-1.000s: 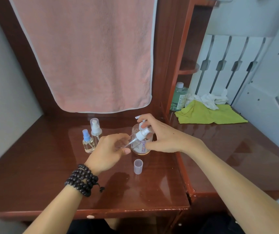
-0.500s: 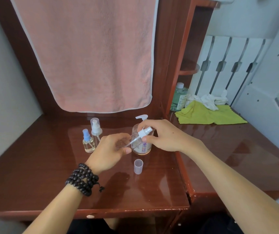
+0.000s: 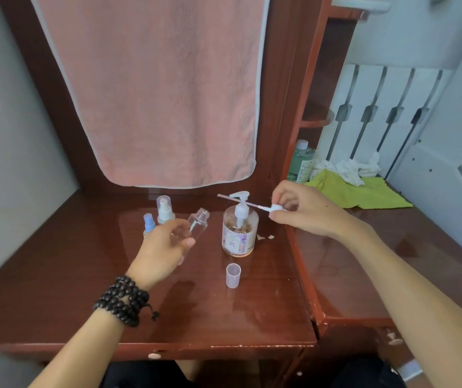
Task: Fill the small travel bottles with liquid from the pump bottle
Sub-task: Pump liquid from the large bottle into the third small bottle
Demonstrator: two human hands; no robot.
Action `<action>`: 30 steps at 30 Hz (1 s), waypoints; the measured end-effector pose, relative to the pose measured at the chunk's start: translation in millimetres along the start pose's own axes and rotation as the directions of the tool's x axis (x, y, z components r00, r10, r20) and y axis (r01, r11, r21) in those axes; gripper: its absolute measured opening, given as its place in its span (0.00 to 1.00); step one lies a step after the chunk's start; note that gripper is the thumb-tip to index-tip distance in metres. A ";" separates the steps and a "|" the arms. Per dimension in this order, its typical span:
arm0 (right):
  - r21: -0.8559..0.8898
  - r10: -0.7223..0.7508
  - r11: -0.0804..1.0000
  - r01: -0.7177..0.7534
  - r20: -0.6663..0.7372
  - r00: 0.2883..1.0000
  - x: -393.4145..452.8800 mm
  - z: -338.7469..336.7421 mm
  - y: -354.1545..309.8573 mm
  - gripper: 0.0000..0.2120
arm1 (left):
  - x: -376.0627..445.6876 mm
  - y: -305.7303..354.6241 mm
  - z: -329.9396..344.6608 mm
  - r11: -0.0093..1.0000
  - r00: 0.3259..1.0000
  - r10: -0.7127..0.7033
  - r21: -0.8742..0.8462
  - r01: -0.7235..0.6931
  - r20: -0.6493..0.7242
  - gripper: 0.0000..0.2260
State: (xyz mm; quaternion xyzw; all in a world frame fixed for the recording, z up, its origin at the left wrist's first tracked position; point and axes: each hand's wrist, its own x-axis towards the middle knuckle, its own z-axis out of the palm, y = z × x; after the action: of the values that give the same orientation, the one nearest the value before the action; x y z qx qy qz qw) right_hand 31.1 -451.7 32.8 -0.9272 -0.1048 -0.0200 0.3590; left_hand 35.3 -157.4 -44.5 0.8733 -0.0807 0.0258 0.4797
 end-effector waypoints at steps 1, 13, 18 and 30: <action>-0.030 0.039 0.999 -0.038 0.023 0.999 -0.7 0.5 2.1 0.09 | -0.7 -0.3 -2.3 1.000 0.999 -0.010 -0.025 0.009 -0.046 0.10; -0.488 0.227 0.873 -0.016 0.376 0.898 16.4 81.2 21.9 0.11 | -7.1 2.8 -5.3 0.990 0.990 0.066 -0.115 -0.080 -0.122 0.12; -0.548 0.251 0.836 0.018 0.411 0.877 18.1 96.3 29.8 0.13 | -5.8 -2.7 0.6 0.988 0.993 0.065 -0.135 -0.079 -0.103 0.12; -0.512 0.164 0.855 0.089 0.429 0.888 14.3 91.5 34.9 0.18 | -4.2 -5.1 10.2 0.992 0.995 0.070 -0.097 -0.076 -0.065 0.12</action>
State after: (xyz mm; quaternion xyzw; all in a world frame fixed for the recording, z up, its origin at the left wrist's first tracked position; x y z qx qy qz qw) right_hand 48.9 -413.0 -56.5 -0.9692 -0.1582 0.1786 0.0617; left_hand 31.7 -162.8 -54.7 0.8436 -0.0989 0.0660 0.5237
